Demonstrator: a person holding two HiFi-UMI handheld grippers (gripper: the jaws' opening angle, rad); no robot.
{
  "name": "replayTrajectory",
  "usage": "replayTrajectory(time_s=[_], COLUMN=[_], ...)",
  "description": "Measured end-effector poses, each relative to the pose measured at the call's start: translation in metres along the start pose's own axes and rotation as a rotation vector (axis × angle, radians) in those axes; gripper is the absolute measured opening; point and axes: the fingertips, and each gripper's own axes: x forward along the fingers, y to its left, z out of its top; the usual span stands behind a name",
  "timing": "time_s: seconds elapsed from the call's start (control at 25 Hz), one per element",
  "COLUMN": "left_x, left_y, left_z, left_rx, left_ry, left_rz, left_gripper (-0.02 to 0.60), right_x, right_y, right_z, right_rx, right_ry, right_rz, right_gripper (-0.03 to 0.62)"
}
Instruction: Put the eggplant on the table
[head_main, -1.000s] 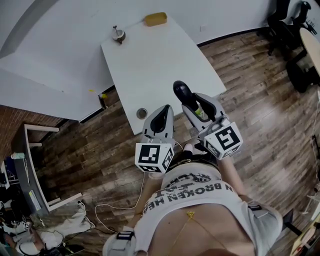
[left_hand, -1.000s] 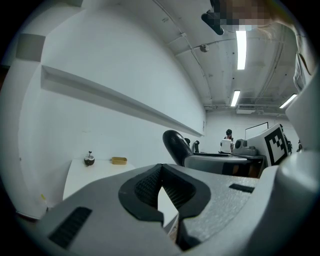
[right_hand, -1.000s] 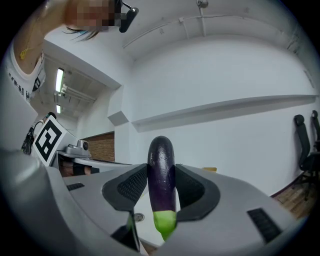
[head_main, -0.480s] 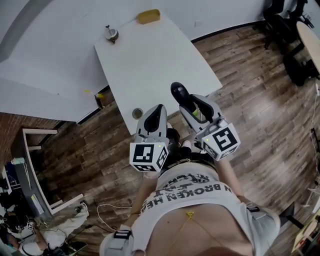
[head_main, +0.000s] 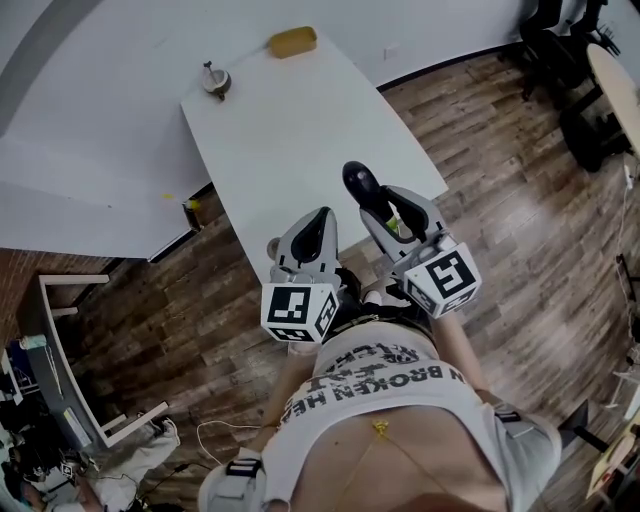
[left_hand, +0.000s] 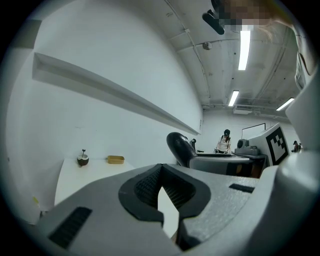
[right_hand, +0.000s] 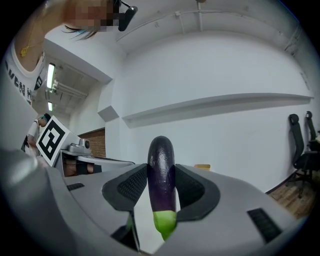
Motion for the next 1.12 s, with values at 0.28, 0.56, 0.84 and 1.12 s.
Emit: replayTrajectory(time_s=[0.28, 0.56, 0.84, 1.12], left_x=[0.034, 0.053, 0.068, 0.073], left_y=[0.058, 0.098, 0.128, 0.126], left_z=[0.009, 0.021, 0.024, 0.029], left_rx=[-0.008, -0.004, -0.007, -0.015], left_ry=[0.003, -0.007, -0.003, -0.027], left_rz=[-0.004, -0.021, -0.021, 0.047], left_gripper=[-0.002, -0.002, -0.002, -0.002], right_x=[0.065, 0.11, 0.145, 0.144], right_y=[-0.013, -0.02, -0.025, -0.043], right_z=[0.003, 0.005, -0.003, 0.002], right_rx=[-0.023, -0.035, -0.053, -0.071], right_ry=[0.018, 0.031, 0.069, 0.075], right_rz=[0.003, -0.01, -0.004, 0.045], right_gripper=[0.175, 0.175, 0.175, 0.175])
